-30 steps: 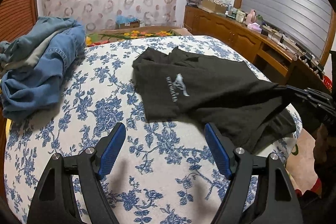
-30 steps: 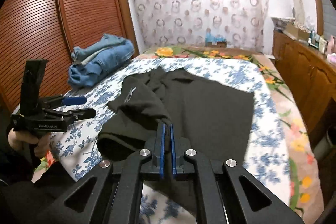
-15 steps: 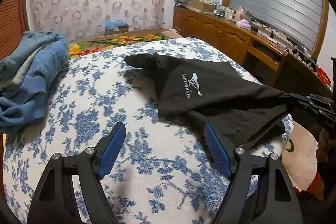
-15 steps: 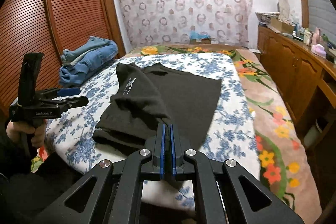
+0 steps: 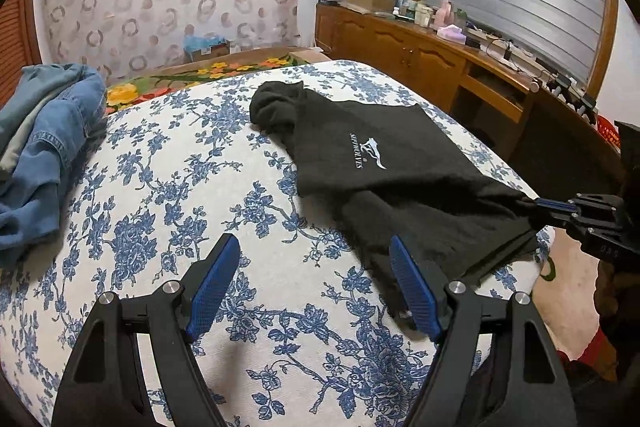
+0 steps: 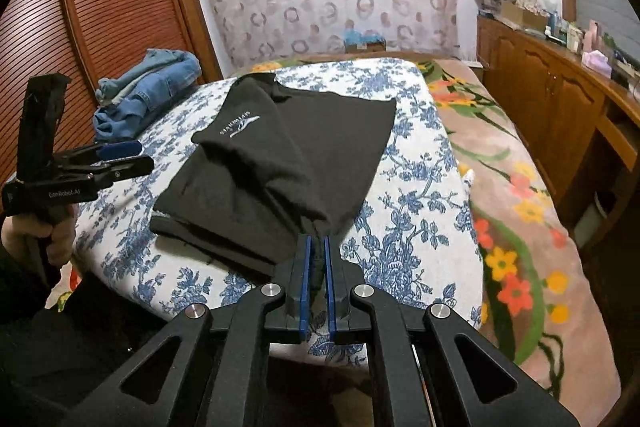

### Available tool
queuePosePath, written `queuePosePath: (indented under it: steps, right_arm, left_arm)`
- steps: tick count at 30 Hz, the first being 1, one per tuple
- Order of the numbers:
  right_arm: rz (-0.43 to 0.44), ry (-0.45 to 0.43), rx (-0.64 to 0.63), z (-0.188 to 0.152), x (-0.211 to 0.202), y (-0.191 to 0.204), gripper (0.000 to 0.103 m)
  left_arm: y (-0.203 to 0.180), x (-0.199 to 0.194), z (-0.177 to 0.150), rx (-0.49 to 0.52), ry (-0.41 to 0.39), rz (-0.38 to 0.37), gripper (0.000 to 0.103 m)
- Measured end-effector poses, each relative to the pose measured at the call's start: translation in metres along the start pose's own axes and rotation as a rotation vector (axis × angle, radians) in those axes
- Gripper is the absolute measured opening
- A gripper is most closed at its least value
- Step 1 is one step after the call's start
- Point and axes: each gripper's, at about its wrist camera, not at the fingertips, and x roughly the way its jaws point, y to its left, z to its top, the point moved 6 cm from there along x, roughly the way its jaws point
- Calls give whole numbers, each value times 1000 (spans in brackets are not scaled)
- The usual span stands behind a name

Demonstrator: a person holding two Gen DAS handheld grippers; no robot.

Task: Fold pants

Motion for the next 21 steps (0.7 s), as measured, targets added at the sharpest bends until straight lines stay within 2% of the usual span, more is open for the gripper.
queuePosePath:
  steps: [2, 4, 7, 11, 21]
  right_arm:
    - [-1, -9, -2, 3, -1, 0, 11]
    - [-7, -26, -11, 8, 0, -2, 23]
    - [-24, -44, -28, 16, 3, 0, 33]
    - [-24, -48, -56, 27, 14, 9, 37]
    - [62, -22, -185, 57, 61, 52, 39]
  left_arm:
    - [4, -1, 1, -4, -5, 6, 78]
    - [9, -1, 2, -10, -13, 12, 78]
    - [16, -2, 6, -14, -21, 25, 78]
    - [27, -3, 11, -16, -31, 46, 78]
    - [54, -6, 10, -61, -45, 89, 78]
